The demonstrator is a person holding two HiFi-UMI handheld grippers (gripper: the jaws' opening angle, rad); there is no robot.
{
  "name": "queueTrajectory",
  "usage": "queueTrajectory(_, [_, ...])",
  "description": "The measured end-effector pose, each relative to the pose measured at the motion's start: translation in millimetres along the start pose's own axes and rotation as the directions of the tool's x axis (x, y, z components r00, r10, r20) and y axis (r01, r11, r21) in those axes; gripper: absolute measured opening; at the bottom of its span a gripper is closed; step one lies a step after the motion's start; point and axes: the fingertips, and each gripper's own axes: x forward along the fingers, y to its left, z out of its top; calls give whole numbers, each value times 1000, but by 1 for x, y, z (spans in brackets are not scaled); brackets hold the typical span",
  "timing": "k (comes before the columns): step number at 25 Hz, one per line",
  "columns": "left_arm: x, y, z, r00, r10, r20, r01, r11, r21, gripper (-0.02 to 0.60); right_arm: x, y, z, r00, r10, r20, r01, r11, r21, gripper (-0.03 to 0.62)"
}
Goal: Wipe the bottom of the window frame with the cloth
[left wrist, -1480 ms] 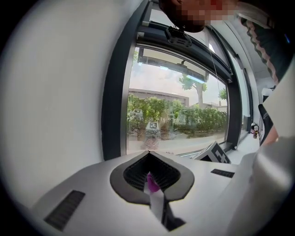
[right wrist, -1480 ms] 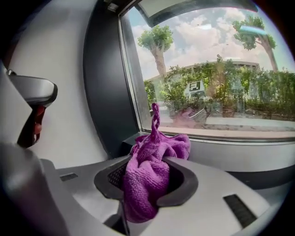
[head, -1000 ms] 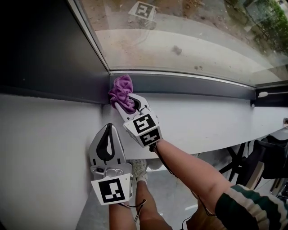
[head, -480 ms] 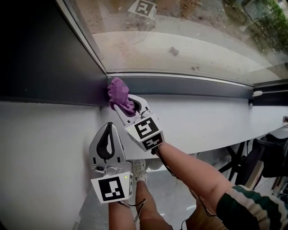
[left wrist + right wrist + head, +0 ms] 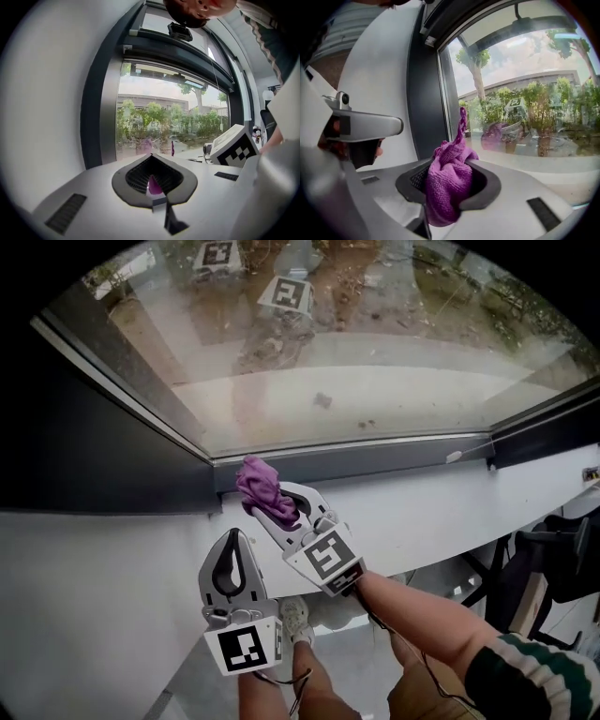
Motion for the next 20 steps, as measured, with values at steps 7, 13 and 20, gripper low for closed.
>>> queueTrajectory(7, [-25, -59, 83, 999, -33, 35, 33, 999, 14, 6, -99, -13, 90, 997, -1, 74, 5, 998, -59, 147])
queueTrajectory(13, [-62, -68, 124, 999, -38, 18, 38, 999, -13, 6, -173, 13, 145, 998, 14, 69, -4, 988, -152, 147])
queueTrajectory(20, [-90, -96, 188, 996, -80, 31, 80, 997, 12, 6, -257, 29, 210, 993, 12, 118, 6, 988, -152, 147])
